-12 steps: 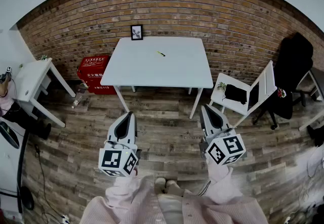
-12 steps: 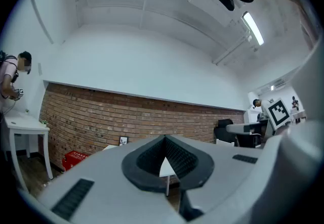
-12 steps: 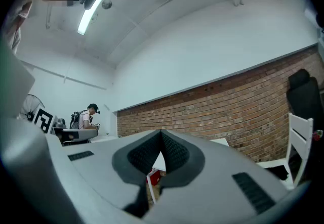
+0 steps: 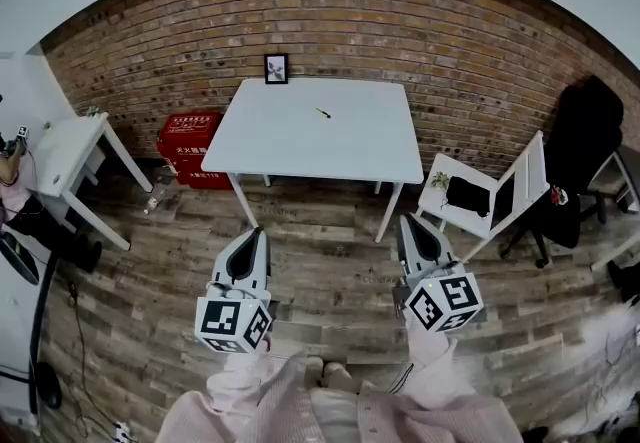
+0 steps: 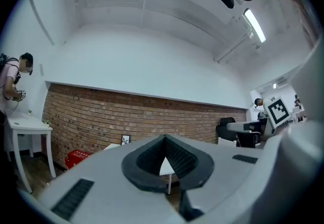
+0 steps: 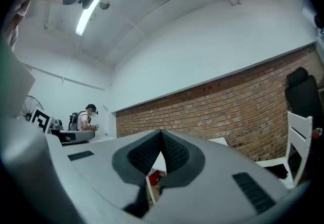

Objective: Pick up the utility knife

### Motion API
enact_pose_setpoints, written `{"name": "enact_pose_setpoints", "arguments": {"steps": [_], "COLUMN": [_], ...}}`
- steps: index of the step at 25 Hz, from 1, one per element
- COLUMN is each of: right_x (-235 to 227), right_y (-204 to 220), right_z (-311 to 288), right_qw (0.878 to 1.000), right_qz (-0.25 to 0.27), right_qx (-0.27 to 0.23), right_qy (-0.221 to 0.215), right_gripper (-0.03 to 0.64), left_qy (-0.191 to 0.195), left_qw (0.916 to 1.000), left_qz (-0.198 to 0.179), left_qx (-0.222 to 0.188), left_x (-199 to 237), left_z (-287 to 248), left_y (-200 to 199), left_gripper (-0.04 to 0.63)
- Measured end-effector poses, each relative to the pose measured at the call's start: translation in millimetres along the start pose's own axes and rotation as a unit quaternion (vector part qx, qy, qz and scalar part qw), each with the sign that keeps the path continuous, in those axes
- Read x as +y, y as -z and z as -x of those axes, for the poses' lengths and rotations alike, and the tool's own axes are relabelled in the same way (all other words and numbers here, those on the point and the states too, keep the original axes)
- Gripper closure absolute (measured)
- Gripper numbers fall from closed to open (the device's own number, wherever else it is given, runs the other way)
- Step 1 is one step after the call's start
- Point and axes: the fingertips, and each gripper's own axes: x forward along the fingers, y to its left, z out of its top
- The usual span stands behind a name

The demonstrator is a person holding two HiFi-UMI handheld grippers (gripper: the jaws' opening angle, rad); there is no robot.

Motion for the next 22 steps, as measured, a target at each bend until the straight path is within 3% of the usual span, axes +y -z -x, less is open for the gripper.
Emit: {"name": "enact_pose_setpoints", "arguments": {"steps": [7,16,22], "right_x": [-6,-15,-21], "right_y": [13,23,27], "right_z": [-3,-17,-38], "right_qw": [1.0,1.0,0.999], "right_qz": [0.0,0.0,-0.003], "right_qx": [0.016,0.026,0.029], "right_qy": [-0.004,-0.009,-0.013], "right_gripper": [0.606,0.488,0.459], "left_qy": [-0.004,-0.019,-0.027], "left_qw": [1.0,0.9997,0.9995], "left_qz": [0.002,0.007,0.012], "left_qx": [0.004,0.01,0.014], "left_x": [-2,4,14], "left_z": [-2,-8,-22], "left_y": [8,15,18], "left_gripper": [0.601,0.601,0.601]}}
